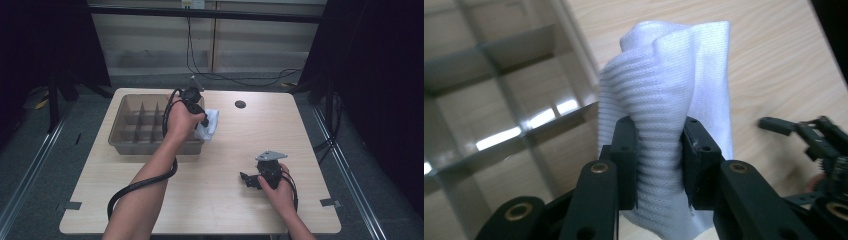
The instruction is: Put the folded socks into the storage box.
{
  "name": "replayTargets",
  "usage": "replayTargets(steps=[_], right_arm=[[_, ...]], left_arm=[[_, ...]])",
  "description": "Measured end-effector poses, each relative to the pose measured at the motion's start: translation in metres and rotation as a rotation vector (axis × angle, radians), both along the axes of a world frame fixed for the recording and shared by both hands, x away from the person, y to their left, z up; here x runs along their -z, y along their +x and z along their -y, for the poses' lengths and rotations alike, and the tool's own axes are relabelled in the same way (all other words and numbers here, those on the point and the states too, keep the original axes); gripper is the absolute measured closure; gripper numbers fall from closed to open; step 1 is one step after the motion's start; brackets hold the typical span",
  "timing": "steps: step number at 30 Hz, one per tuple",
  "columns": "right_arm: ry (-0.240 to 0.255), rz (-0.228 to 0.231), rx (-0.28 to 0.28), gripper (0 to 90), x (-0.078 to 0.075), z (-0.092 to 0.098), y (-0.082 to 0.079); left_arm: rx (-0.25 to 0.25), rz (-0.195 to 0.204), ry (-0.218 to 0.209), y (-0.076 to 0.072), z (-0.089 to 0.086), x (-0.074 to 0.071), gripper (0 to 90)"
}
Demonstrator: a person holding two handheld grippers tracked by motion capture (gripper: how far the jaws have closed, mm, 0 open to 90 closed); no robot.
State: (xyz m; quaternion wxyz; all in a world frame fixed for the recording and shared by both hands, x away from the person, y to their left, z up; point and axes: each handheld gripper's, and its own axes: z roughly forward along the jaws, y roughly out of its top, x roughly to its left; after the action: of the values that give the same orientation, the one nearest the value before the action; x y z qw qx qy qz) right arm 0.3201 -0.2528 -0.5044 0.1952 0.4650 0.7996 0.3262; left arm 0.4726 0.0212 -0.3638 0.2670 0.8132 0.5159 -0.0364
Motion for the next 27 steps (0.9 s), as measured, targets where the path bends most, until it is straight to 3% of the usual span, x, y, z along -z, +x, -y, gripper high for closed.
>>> replayTargets(steps=[6,13,20,27], right_arm=[[0.0,0.001,-0.002,10.5,0.0,0.0,0.001],[0.0,0.003,-0.004,10.5,0.0,-0.001,0.001],[0.001,0.003,-0.006,10.4,0.0,-0.001,0.002],[0.002,0.0,-0.003,10.4,0.0,-0.002,0.002]], left_arm=[[-0.04,-0.021,0.02,0.003,-0.016,0.018,71.1],[-0.066,-0.016,0.088,0.002,-0.023,0.031,70.9],[-0.082,-0.038,0.094,0.001,-0.024,0.047,70.1],[-0.059,-0.012,0.183,0.001,-0.016,0.054,65.8]])
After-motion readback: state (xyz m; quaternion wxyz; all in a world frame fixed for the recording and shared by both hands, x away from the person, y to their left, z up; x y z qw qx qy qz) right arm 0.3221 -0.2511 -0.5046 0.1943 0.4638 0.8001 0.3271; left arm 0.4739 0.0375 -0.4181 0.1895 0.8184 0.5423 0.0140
